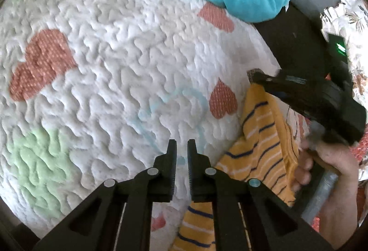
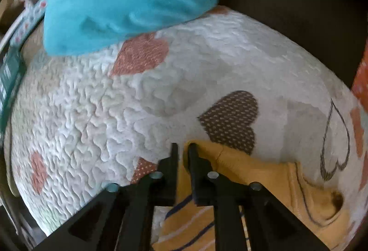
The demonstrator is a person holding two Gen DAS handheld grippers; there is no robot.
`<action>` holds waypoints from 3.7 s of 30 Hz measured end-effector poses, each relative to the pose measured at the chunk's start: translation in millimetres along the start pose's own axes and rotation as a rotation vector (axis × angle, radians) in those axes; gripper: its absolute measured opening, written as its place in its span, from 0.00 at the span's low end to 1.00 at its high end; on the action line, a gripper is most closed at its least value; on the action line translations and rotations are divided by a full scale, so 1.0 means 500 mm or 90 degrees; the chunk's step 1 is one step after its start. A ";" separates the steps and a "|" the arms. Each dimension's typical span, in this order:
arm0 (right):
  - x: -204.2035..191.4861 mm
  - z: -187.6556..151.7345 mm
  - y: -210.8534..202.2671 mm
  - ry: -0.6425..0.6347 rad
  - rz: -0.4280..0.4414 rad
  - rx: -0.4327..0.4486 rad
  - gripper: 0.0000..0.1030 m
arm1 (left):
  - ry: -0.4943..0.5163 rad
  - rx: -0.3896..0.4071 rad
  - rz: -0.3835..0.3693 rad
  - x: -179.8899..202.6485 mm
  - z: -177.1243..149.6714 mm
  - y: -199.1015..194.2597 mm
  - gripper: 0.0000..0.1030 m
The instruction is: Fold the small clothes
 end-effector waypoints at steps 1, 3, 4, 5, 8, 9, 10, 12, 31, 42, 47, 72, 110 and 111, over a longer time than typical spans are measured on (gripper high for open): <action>0.012 -0.009 -0.020 0.005 0.025 0.013 0.38 | 0.003 0.003 0.001 0.000 0.001 -0.004 0.07; 0.034 -0.032 -0.076 0.005 0.044 0.044 0.56 | 0.021 0.005 0.008 0.008 0.002 -0.008 0.11; 0.048 -0.051 -0.113 0.002 0.045 0.066 0.56 | 0.033 0.001 0.011 0.019 0.000 -0.004 0.20; 0.065 -0.072 -0.144 0.000 0.046 0.080 0.57 | 0.045 -0.004 0.014 0.038 0.002 0.004 0.24; 0.157 -0.172 -0.231 0.022 0.027 0.103 0.60 | 0.093 -0.023 0.021 0.066 -0.007 0.021 0.38; 0.197 -0.216 -0.249 0.041 0.021 0.107 0.63 | 0.110 -0.027 0.026 0.080 -0.009 0.028 0.40; 0.235 -0.257 -0.259 0.063 0.012 0.106 0.64 | 0.125 -0.027 0.033 0.092 -0.009 0.035 0.40; 0.312 -0.346 -0.267 0.109 -0.026 0.101 0.66 | 0.150 -0.021 0.045 0.113 -0.015 0.043 0.42; 0.406 -0.629 -0.086 0.085 -0.062 -0.021 0.07 | 0.295 -0.062 0.151 0.206 -0.026 0.116 0.13; 0.441 -0.492 -0.138 0.114 -0.185 0.005 0.12 | 0.313 -0.053 0.188 0.230 -0.045 0.131 0.13; 0.473 -0.531 -0.095 0.157 -0.225 -0.025 0.30 | 0.312 -0.027 0.186 0.205 -0.046 0.075 0.16; -0.135 -0.713 0.020 -0.137 0.152 -0.001 0.06 | 0.094 0.046 0.110 -0.083 -0.002 -0.113 0.29; 0.099 -0.185 -0.012 -0.064 -0.021 0.050 0.05 | 0.070 -0.027 0.050 -0.025 0.060 -0.050 0.36; 0.094 -0.177 -0.016 -0.065 -0.034 0.065 0.05 | 0.066 -0.026 0.050 -0.029 0.061 -0.051 0.36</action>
Point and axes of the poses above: each gripper's, at about its wrist camera, not at the fingertips, and y roughly the way its jaws point, x to its right, z to its top, the point moved 1 cm from there along y, roughly the way its jaws point, and after that the axes turned 15 degrees about -x, right-handed, at the moved point
